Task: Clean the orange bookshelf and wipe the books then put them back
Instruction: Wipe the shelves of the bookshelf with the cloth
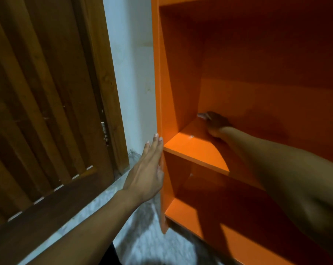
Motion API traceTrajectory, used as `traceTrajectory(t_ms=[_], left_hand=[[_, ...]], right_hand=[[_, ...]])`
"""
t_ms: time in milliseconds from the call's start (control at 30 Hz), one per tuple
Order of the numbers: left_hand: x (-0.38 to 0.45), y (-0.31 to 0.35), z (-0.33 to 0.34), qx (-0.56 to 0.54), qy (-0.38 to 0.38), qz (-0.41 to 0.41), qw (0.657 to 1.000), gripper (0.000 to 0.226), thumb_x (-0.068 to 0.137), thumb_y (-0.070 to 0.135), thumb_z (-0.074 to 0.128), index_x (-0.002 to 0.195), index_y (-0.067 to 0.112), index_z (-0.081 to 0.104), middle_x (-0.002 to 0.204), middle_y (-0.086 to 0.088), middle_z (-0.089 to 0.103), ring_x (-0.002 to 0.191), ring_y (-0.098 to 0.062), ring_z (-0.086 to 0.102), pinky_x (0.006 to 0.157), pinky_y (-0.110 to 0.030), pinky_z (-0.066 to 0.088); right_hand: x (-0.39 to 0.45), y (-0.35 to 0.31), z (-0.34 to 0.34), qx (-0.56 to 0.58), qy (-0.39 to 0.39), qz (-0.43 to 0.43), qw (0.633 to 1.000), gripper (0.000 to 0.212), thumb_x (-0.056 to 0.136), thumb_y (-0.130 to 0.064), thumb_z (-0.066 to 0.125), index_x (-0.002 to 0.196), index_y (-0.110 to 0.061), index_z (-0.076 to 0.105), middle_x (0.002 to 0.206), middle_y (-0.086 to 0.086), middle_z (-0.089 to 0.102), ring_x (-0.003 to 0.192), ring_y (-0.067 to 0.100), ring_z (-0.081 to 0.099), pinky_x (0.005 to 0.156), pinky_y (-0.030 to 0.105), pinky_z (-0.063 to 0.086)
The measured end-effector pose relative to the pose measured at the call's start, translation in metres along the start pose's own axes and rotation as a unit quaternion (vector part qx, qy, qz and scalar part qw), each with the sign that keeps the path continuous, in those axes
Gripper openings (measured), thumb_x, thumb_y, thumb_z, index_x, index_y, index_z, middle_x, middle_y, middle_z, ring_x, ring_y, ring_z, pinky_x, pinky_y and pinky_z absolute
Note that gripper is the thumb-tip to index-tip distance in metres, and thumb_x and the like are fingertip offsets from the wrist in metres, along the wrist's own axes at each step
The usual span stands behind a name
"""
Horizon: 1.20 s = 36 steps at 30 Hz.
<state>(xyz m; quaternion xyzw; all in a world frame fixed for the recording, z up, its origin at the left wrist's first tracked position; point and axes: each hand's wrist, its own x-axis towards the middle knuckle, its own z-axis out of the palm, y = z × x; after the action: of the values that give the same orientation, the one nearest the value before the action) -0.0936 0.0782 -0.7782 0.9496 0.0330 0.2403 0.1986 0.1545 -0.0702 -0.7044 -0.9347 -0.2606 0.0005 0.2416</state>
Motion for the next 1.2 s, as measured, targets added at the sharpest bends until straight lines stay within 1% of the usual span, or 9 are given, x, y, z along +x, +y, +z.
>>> traceTrajectory(t_ms=[67, 200, 367, 533, 633, 767, 967, 1067, 1200], left_hand=[[-0.006, -0.004, 0.007, 0.007, -0.004, 0.000, 1.000, 0.081, 0.100, 0.010, 0.043, 0.156, 0.026, -0.014, 0.162, 0.013, -0.022, 0.151, -0.011, -0.015, 0.107, -0.017, 0.015], [-0.018, -0.008, 0.022, 0.008, -0.019, -0.015, 1.000, 0.082, 0.100, 0.013, 0.043, 0.155, 0.027, -0.016, 0.160, 0.014, -0.026, 0.150, -0.013, -0.019, 0.098, -0.015, 0.022], [-0.026, -0.008, 0.039, -0.022, -0.037, -0.059, 0.997, 0.081, 0.100, 0.015, 0.041, 0.155, 0.029, -0.017, 0.161, 0.013, -0.023, 0.151, -0.017, -0.016, 0.110, -0.026, 0.030], [-0.034, -0.009, 0.048, -0.020, -0.089, -0.094, 0.991, 0.082, 0.095, 0.012, 0.042, 0.158, 0.026, -0.010, 0.164, 0.011, -0.018, 0.152, -0.021, -0.013, 0.109, -0.035, 0.039], [-0.039, -0.017, 0.058, -0.037, -0.110, -0.113, 0.987, 0.064, 0.092, 0.017, 0.041, 0.151, 0.030, 0.022, 0.165, 0.011, 0.005, 0.153, -0.023, 0.001, 0.109, -0.044, 0.042], [-0.044, -0.021, 0.066, -0.048, -0.159, -0.164, 0.972, 0.014, 0.093, 0.029, 0.044, 0.103, 0.030, 0.053, 0.130, -0.009, 0.056, 0.127, -0.032, 0.051, 0.093, -0.053, 0.053], [-0.051, -0.021, 0.073, -0.065, -0.146, -0.145, 0.976, 0.062, 0.096, 0.019, 0.045, 0.153, 0.027, 0.021, 0.164, 0.006, 0.015, 0.151, -0.030, 0.016, 0.115, -0.054, 0.035], [-0.055, -0.026, 0.081, -0.061, -0.154, -0.149, 0.975, 0.073, 0.098, 0.020, 0.044, 0.158, 0.029, 0.003, 0.167, 0.010, -0.004, 0.153, -0.026, 0.000, 0.119, -0.051, 0.027], [-0.057, -0.031, 0.091, -0.065, -0.145, -0.156, 0.975, 0.057, 0.097, 0.016, 0.045, 0.150, 0.023, 0.024, 0.165, 0.003, 0.011, 0.153, -0.026, 0.005, 0.119, -0.052, 0.028]], right_hand=[[0.002, -0.019, 0.013, -0.030, -0.027, -0.037, 0.998, 0.042, 0.108, -0.023, 0.031, 0.147, -0.037, 0.039, 0.160, -0.004, 0.029, 0.141, 0.024, 0.037, 0.108, 0.037, 0.037], [-0.008, -0.041, 0.031, -0.102, -0.032, -0.061, 0.992, 0.022, 0.102, -0.023, 0.041, 0.117, -0.030, 0.056, 0.139, 0.003, 0.054, 0.115, 0.018, 0.057, 0.098, 0.035, 0.047], [-0.056, -0.067, 0.042, -0.078, 0.014, -0.072, 0.994, 0.038, 0.105, -0.034, 0.031, 0.137, -0.020, 0.045, 0.137, 0.011, 0.055, 0.119, 0.033, 0.055, 0.104, 0.048, 0.042], [-0.104, -0.078, 0.054, -0.049, 0.044, -0.135, 0.989, 0.047, 0.096, -0.026, 0.050, 0.143, -0.026, 0.043, 0.134, 0.015, 0.061, 0.123, 0.041, 0.054, 0.097, 0.047, 0.045], [-0.123, -0.072, 0.055, -0.003, 0.007, -0.231, 0.973, 0.060, 0.075, -0.010, 0.044, 0.127, -0.040, 0.051, 0.123, 0.001, 0.068, 0.118, 0.032, 0.058, 0.094, 0.046, 0.048], [-0.144, -0.078, 0.038, -0.003, 0.007, -0.349, 0.937, 0.076, 0.067, 0.011, 0.046, 0.129, -0.028, 0.062, 0.128, -0.004, 0.064, 0.109, 0.021, 0.053, 0.090, 0.040, 0.042], [-0.109, -0.132, -0.001, -0.097, 0.295, -0.403, 0.861, 0.053, 0.090, 0.001, 0.053, 0.138, -0.021, 0.056, 0.140, 0.005, 0.056, 0.121, 0.034, 0.041, 0.084, 0.034, 0.020], [-0.091, -0.137, 0.007, -0.158, 0.292, -0.379, 0.864, 0.055, 0.091, -0.002, 0.054, 0.140, -0.026, 0.052, 0.147, 0.001, 0.049, 0.125, 0.032, 0.027, 0.083, 0.034, 0.021], [-0.107, -0.098, 0.054, -0.280, 0.195, -0.414, 0.844, 0.049, 0.085, -0.010, 0.054, 0.131, -0.028, 0.059, 0.141, 0.004, 0.054, 0.119, 0.031, 0.025, 0.085, 0.042, 0.027]])
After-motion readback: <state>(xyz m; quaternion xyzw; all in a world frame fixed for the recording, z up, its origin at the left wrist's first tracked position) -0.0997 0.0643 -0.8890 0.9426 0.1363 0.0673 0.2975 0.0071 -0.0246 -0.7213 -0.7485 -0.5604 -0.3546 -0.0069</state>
